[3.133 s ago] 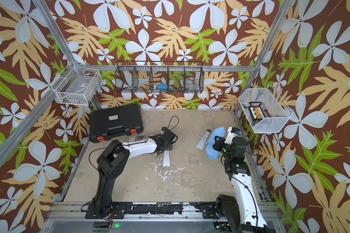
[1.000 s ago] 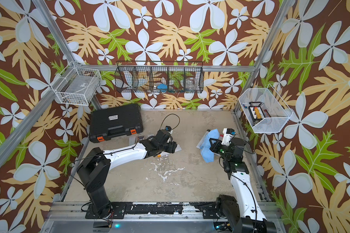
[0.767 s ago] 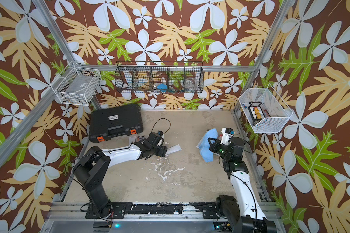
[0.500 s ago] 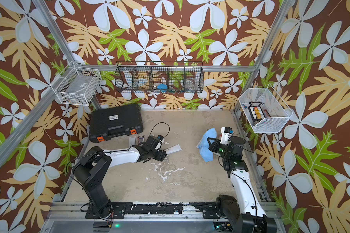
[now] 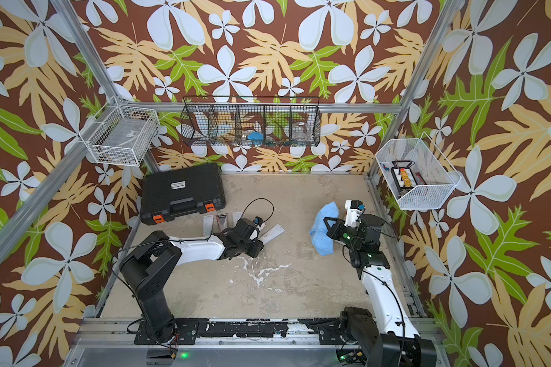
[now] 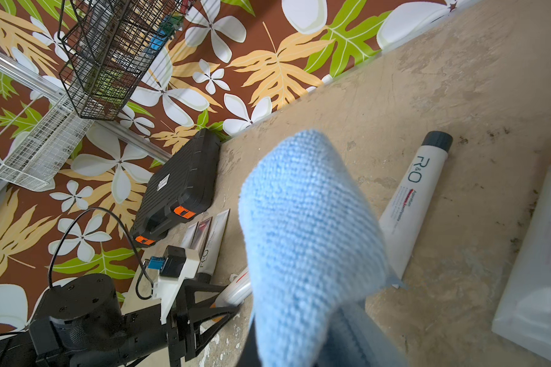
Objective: Wipe the surface of the toothpaste tube
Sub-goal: Wipe the dirt from the toothpaste tube.
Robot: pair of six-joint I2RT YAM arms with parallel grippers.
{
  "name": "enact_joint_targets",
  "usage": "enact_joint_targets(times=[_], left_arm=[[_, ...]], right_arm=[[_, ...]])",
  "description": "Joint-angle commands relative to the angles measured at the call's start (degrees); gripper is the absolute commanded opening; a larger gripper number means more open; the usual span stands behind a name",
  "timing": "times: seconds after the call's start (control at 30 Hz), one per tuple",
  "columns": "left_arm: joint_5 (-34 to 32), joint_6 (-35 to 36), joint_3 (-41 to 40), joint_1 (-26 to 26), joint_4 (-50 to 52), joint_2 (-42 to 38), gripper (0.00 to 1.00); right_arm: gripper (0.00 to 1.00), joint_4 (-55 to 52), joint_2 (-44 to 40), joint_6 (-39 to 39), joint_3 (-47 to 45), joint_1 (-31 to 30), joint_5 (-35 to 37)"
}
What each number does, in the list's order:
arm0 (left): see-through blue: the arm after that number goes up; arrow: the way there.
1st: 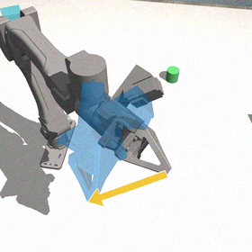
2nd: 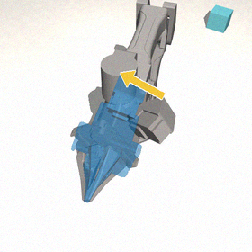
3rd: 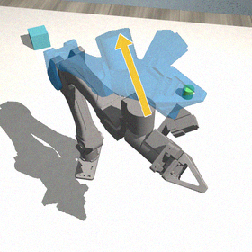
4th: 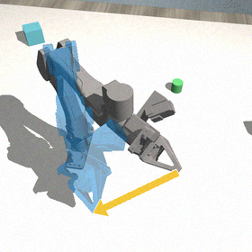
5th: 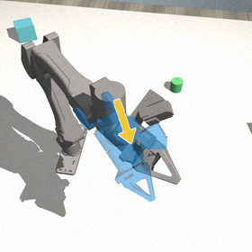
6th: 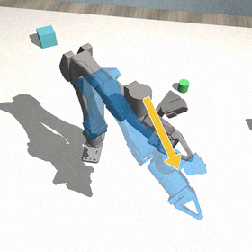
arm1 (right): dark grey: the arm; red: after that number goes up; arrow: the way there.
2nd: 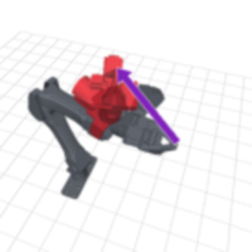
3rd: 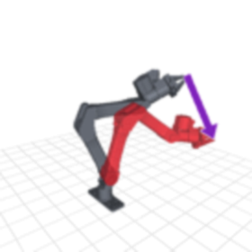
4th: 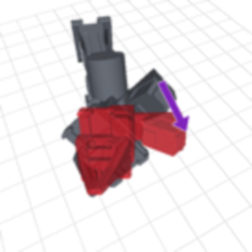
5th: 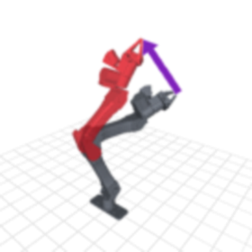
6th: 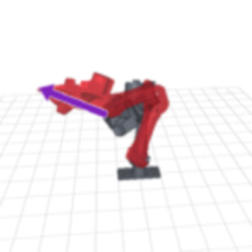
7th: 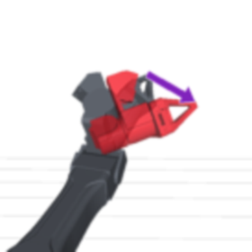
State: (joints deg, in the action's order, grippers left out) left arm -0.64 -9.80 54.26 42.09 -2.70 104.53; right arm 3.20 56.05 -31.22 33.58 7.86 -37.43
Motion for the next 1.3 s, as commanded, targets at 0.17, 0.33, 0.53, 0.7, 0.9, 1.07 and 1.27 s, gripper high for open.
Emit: enact_joint_targets(times=[0.17, 0.33, 0.53, 0.7, 0.9, 1.07, 1.27], left_arm=[[-3.8, 0.9, -1.2, 3.7, 0.4, -0.8, 0.36], [-1.9, 2.1, -2.9, 5.6, -2.8, -1.3, 0.34], [1.5, 5.4, -4.3, 7.0, -5.1, -1.9, 0.35], [3.6, 7.7, -4.8, 7.1, -5.3, -2.2, 0.35], [5.1, 8.7, -5.3, 7.1, -6.2, -2.3, 0.35], [5.2, 8.8, -5.2, 7.1, -6.8, -2.1, 0.35], [5.4, 9.1, -5.3, 7.0, -7.7, -1.5, 0.35]], right_arm=[[0.00, 1.3, 1.7, 0.5, 0.0, -1.2, 0.0], [0.00, 3.1, 6.0, -1.6, -0.4, -6.3, -0.2], [0.00, 15.1, 13.6, -10.7, -2.6, -15.1, -5.2], [0.00, 25.2, 19.0, -17.2, -5.6, -20.5, -4.9], [0.00, 23.7, 26.0, -13.3, -2.2, -26.9, -3.3], [0.00, 23.6, 31.7, -12.4, -1.0, -29.0, -3.2], [0.00, 32.3, 33.1, -12.7, -4.9, -31.7, -2.6]])
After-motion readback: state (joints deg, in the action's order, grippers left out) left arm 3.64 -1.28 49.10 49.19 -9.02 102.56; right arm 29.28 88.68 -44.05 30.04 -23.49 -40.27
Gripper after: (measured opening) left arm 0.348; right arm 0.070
